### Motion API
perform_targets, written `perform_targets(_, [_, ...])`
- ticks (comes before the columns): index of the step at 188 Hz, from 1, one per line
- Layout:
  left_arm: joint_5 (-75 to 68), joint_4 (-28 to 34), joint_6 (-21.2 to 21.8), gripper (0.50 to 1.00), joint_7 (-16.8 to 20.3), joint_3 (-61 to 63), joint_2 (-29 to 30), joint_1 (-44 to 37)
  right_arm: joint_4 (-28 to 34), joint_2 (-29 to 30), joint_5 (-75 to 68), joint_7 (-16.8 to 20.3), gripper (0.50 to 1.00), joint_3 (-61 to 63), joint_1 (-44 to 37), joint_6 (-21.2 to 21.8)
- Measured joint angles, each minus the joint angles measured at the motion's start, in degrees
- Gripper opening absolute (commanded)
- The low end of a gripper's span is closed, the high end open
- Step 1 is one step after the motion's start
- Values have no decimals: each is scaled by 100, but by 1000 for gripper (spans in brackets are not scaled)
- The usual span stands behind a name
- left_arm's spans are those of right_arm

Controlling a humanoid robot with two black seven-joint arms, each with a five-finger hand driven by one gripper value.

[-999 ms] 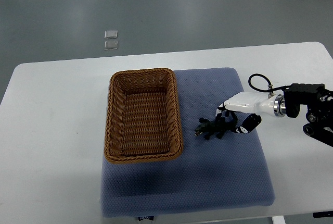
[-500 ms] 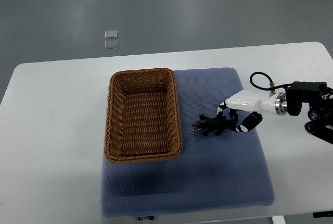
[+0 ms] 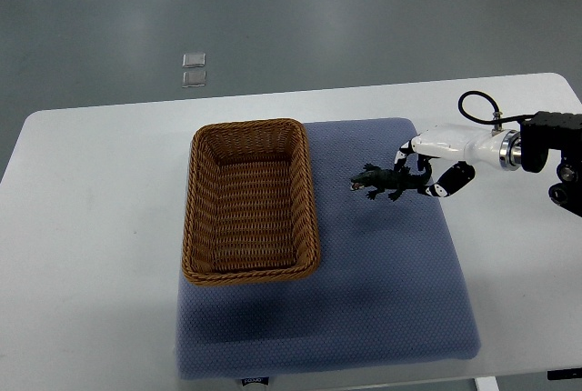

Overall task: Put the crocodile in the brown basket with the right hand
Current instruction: 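Lift the crocodile with the right hand and carry it over the basket, then lower the crocodile into the basket and open the right hand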

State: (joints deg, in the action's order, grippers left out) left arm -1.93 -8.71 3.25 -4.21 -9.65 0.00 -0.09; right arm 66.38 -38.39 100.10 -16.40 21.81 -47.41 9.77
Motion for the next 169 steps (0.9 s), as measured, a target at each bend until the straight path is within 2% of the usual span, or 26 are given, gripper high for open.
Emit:
perform_targets(70, [0, -1, 0, 1000, -2, 0, 0, 0, -99, 183, -189, 23, 500, 169, -797, 55])
perform_targets(113, [0, -1, 0, 1000, -2, 0, 0, 0, -99, 805, -179, 24, 500, 157, -1126, 119])
perform_targets(169, [0, -1, 0, 1000, -2, -2, 0, 0, -275, 1958, -105, 60, 500, 114, -1196, 114])
